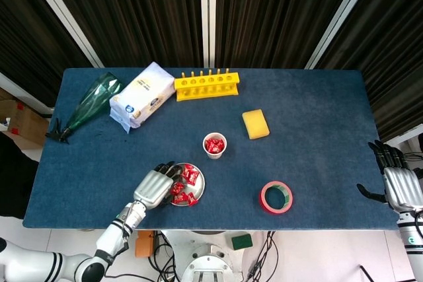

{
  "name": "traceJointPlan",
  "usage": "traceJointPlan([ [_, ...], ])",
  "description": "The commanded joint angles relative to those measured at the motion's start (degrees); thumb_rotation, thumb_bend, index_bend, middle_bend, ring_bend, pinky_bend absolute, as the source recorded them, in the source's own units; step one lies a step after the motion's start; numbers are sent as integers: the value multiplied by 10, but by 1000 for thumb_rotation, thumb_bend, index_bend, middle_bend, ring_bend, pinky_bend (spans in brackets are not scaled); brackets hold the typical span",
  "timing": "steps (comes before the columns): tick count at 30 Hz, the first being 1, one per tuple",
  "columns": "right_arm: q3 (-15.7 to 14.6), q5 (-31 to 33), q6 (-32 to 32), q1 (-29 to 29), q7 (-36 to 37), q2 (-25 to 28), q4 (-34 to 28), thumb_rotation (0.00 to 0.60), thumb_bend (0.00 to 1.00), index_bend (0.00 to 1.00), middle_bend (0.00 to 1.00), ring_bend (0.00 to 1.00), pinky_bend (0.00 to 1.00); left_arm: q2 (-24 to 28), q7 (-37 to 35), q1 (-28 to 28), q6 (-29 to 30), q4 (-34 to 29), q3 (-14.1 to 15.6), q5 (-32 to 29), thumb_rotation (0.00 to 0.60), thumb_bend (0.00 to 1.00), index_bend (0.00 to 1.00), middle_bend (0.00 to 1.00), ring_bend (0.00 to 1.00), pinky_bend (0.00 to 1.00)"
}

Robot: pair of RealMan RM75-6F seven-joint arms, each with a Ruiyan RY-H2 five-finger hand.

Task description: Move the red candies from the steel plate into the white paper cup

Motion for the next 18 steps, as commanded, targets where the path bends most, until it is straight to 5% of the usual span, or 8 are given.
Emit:
traceJointPlan([
  [1,0,0,0,0,-1,0,0,600,203,0,0,0,0,-2,2,0,-3,3,-1,-1,600,262,337,135,59,170],
  [18,1,2,-1,0,-4,-1,0,600,204,0,0,0,0,-11,7,-3,-14,16,-12,-5,600,282,496,144,59,170],
])
